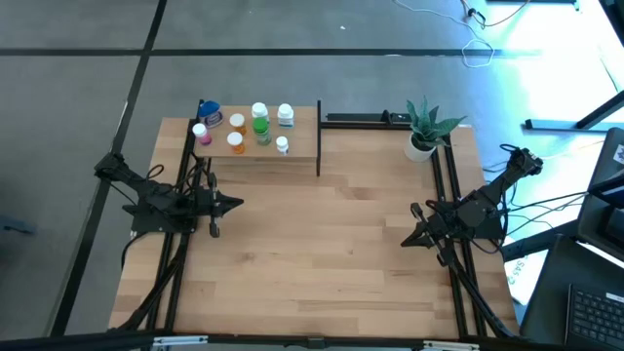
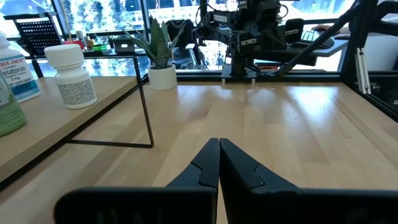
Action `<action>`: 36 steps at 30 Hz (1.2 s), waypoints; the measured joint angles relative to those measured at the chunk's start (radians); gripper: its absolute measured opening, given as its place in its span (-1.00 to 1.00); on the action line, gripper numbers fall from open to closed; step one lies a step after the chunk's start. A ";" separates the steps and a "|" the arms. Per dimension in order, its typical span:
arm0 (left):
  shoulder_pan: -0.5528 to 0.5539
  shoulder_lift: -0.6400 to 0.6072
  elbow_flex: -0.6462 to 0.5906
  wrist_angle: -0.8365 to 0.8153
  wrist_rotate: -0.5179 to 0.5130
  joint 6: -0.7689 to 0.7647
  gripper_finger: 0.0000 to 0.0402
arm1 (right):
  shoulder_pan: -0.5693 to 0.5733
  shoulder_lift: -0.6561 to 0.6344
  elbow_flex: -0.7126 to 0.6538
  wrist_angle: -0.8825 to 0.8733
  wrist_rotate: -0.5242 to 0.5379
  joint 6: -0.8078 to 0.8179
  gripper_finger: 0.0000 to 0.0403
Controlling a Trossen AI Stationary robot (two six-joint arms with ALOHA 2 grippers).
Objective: Pick and place medicine bottles onto shelf by color
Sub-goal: Return to Home Position
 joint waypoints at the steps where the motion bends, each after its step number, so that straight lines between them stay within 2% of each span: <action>1: 0.000 0.000 0.000 0.000 0.000 0.000 -1.00 | 0.000 0.000 0.000 0.000 0.000 0.000 -0.97; 36: 0.000 0.000 0.000 0.000 0.000 0.000 -1.00 | 0.000 0.000 0.000 0.000 0.000 0.000 -0.91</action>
